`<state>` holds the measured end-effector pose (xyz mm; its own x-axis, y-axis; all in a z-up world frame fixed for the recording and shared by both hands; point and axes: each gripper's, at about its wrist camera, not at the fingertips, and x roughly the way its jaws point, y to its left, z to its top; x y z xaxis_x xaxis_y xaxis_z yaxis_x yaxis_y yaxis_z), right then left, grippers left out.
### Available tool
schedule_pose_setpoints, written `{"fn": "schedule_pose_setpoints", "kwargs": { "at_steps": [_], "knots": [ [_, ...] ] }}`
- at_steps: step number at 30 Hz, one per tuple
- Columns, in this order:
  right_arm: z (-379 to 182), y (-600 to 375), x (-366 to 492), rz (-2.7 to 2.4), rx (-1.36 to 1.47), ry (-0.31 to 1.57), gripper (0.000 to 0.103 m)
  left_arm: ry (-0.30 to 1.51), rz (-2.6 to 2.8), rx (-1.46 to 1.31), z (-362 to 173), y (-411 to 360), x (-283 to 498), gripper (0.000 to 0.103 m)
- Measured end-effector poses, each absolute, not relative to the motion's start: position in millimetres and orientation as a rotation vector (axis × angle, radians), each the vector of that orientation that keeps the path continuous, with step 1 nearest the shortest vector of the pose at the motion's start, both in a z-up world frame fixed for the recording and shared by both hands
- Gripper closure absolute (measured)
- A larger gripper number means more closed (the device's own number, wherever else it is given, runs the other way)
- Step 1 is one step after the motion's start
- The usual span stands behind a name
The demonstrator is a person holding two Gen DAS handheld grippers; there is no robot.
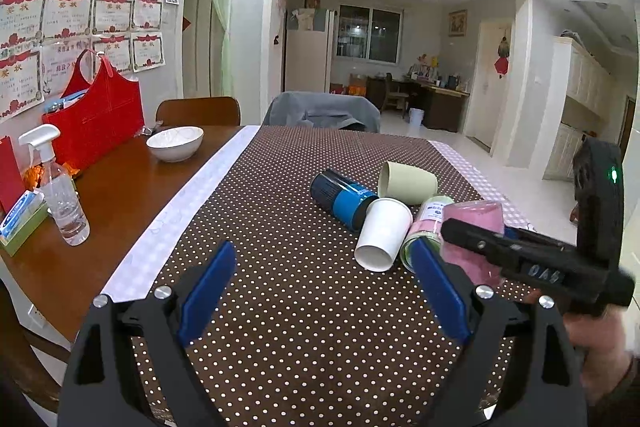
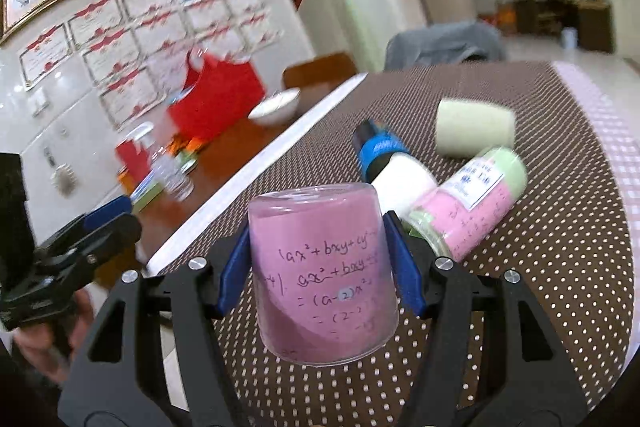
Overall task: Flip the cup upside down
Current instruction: 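Rotate the held pink cup with the right tool, rim facing down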
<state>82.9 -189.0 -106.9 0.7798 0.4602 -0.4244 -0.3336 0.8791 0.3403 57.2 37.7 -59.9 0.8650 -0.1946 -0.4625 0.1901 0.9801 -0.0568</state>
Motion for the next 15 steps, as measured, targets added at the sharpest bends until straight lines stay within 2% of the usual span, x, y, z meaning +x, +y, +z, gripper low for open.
{"fn": "schedule_pose_setpoints", "kwargs": {
  "at_steps": [8, 15],
  "knots": [
    [-125.4, -175.4, 79.1, 0.287, 0.211, 0.438, 0.041, 0.489, -0.197, -0.022, -61.6, 40.7, 58.0, 0.015],
    [-146.5, -179.2, 89.6, 0.226, 0.231, 0.491, 0.041, 0.502, -0.205, -0.026, -66.9, 39.6, 61.5, 0.015]
  ]
}}
